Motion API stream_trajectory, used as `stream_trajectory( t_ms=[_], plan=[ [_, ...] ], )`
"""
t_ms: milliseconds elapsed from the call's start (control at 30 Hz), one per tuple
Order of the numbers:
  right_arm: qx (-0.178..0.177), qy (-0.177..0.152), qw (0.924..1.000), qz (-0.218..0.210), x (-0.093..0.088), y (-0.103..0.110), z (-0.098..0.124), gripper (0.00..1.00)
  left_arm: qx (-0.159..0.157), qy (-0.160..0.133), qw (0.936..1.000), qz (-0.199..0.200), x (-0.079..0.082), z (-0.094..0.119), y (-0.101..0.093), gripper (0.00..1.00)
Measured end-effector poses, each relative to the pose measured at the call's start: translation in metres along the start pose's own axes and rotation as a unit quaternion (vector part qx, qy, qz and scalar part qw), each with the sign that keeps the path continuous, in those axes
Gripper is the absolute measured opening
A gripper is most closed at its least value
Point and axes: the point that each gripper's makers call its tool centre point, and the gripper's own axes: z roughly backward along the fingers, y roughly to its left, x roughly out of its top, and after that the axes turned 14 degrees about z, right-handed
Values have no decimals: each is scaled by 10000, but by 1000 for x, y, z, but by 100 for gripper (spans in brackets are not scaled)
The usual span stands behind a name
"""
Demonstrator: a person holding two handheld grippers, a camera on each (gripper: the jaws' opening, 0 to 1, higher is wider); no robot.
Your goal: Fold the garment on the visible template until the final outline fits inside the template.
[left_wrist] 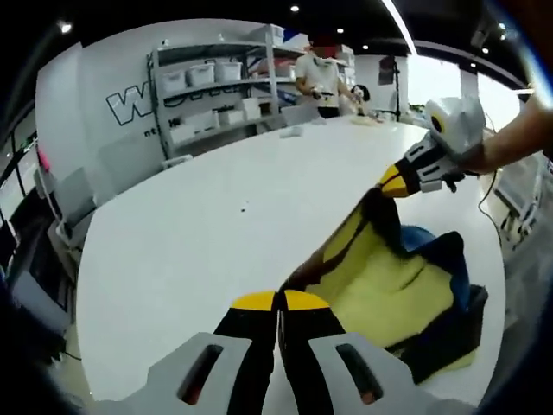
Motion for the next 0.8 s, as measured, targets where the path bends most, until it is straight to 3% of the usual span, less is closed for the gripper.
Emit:
stream_trajectory(
  t_ms=[33,67,167,500,800],
  plan=[
    [36,-12,9989,-458,-3,4,-2,0,0,47,10000,74,-4,-2,1,3],
    [61,-39,9978,-658,-4,5,-3,0,-38,79,9998,154,-7,-3,0,3],
    [6,4,9985,-554,-12,3,-6,0,-168,46,9992,368,-12,-6,0,3],
    [2,190,9944,-1041,-27,9,-19,0,52,90,9929,1188,-30,-10,17,3],
    [-151,257,9953,-920,-26,7,-18,2,308,-28,9935,1093,-24,-5,28,11]
  ],
)
